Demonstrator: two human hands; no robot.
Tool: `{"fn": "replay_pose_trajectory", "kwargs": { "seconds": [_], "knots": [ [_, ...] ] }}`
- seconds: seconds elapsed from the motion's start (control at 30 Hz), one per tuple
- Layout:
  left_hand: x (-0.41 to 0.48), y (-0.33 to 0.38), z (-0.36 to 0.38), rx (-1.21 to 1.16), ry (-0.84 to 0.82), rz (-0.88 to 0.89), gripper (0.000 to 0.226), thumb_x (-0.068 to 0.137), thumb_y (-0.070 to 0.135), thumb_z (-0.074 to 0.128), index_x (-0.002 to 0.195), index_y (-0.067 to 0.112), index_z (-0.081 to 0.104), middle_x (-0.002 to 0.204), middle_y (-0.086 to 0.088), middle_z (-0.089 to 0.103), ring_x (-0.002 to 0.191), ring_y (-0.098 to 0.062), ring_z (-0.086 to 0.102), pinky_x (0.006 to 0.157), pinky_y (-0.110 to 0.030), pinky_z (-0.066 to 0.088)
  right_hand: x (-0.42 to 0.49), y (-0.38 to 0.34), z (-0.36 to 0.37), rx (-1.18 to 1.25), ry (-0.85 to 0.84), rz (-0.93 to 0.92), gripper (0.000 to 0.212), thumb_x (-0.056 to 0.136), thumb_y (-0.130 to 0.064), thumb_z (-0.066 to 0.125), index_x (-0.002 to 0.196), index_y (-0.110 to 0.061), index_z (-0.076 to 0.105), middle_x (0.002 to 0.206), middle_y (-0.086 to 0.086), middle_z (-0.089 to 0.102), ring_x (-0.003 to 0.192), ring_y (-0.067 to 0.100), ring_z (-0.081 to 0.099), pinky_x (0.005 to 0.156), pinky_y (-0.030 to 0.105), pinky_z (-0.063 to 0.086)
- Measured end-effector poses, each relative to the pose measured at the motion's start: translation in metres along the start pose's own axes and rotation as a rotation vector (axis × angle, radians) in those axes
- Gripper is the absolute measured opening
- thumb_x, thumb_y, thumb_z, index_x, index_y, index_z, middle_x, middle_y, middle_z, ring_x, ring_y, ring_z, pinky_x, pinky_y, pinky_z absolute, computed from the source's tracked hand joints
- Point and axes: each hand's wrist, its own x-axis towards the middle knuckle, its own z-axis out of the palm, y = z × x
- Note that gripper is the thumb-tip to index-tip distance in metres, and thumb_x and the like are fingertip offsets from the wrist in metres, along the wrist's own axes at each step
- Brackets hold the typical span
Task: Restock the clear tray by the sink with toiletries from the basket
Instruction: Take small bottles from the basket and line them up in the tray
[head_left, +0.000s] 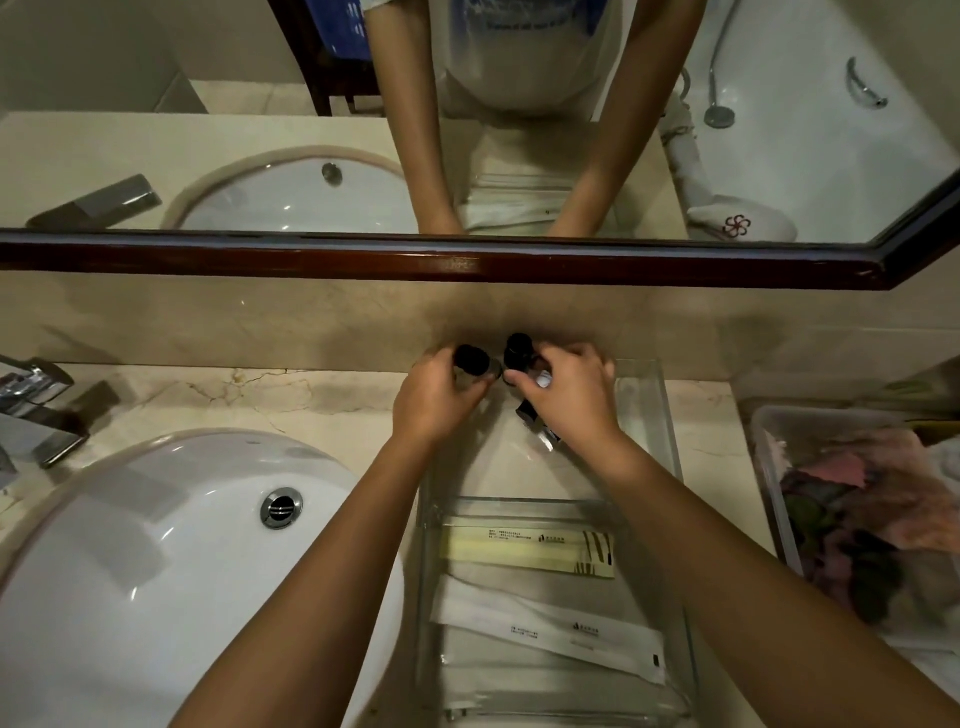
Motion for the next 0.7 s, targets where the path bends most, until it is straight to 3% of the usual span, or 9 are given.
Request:
{"fn": "replay_pose_trajectory", "kwargs": {
  "seconds": [0.23, 0.4, 0.57, 0.7],
  "knots": [
    [0.003, -0.007, -0.015, 0.182, -0.02, -0.004, 0.033, 0.085, 0.035, 0.063, 0.112, 0.016, 0.058, 0.107, -0.006, 0.064, 0.095, -0.025, 0.06, 0.073, -0.033, 0.049, -0.006, -0.013, 0.003, -0.073, 0.009, -0.041, 0.039, 0.088, -0.049, 0.054, 0.107, -0.017, 0.063, 0.103, 0.003, 0.067, 0.12, 0.023, 0.042, 0.091, 0.032, 0.013],
    [0.004, -0.007, -0.012, 0.204, -0.068, -0.018, 0.035, 0.086, 0.034, 0.061, 0.113, 0.012, 0.056, 0.11, -0.009, 0.065, 0.098, -0.027, 0.061, 0.082, -0.041, 0.053, -0.007, -0.018, 0.006, -0.062, -0.008, -0.017, 0.037, 0.089, -0.048, 0.053, 0.106, -0.016, 0.063, 0.103, 0.004, 0.067, 0.121, 0.024, 0.042, 0.094, 0.034, 0.016],
    [0.0, -0.01, -0.008, 0.164, -0.022, 0.025, 0.034, 0.086, 0.033, 0.061, 0.113, 0.013, 0.056, 0.109, -0.009, 0.065, 0.097, -0.027, 0.06, 0.079, -0.041, 0.053, -0.006, -0.021, 0.008, -0.034, -0.026, 0.003, 0.037, 0.089, -0.047, 0.054, 0.109, -0.018, 0.062, 0.106, 0.006, 0.066, 0.119, 0.025, 0.042, 0.091, 0.033, 0.027],
    [-0.001, -0.013, -0.008, 0.168, -0.008, 0.034, 0.033, 0.086, 0.033, 0.06, 0.112, 0.013, 0.056, 0.107, -0.009, 0.065, 0.096, -0.027, 0.06, 0.076, -0.039, 0.053, -0.005, -0.024, 0.011, -0.051, -0.03, -0.016, 0.036, 0.09, -0.047, 0.052, 0.11, -0.018, 0.061, 0.105, 0.005, 0.068, 0.118, 0.025, 0.044, 0.089, 0.033, 0.025]
  ]
}}
